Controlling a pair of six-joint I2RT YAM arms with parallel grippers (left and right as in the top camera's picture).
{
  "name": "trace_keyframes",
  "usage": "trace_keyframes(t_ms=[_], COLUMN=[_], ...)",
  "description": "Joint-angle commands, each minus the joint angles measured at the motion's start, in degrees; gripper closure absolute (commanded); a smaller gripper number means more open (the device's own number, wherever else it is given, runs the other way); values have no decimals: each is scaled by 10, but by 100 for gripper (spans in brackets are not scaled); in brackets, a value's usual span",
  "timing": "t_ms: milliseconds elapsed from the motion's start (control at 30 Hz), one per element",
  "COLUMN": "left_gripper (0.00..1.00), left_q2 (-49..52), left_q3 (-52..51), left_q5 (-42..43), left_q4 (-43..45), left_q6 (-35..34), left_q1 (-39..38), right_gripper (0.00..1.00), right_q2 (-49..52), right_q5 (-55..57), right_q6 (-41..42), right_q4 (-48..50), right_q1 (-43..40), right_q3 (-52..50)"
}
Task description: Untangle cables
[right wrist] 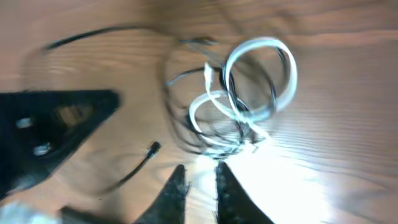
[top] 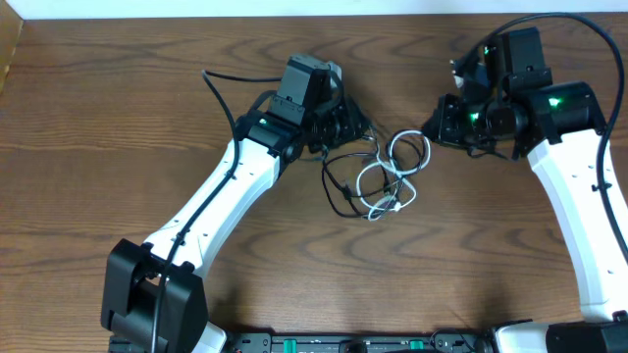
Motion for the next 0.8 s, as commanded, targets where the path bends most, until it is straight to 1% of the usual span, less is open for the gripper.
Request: trace_keyframes(t_ms=[0,167,267,333,467,500,633,767], left_gripper=[75,75,75,75,73,71,65,62], left_q2=[5,14,19,20,20,20,21,24], left_q3=[3,3,3,3,3,3,3,3], left_q5=[-31,-29,-29,-24,2,3,1,1], left_q4=[-48,-109,-137,-147,-135,-133,-129,-119], left_q6=[44,45,77,95,136,136,144,164], left_q1=[4,13,14,14,12,12,10,9], right_gripper=[83,77,75,71,70,70,69,68], right_q2=[-10,-2,2,5,27,34,81,125], right_q5=[66,66,67,70,70,70,65,62], right_q6=[0,0,0,0,0,0,0,-14], right_q4=[-1,32,62,90,145,150,158,169], right_q1=[-1,2,2,2,5,7,21,39], right_q3=[-32,-83,-109,-127,-154,-156,-157,-157])
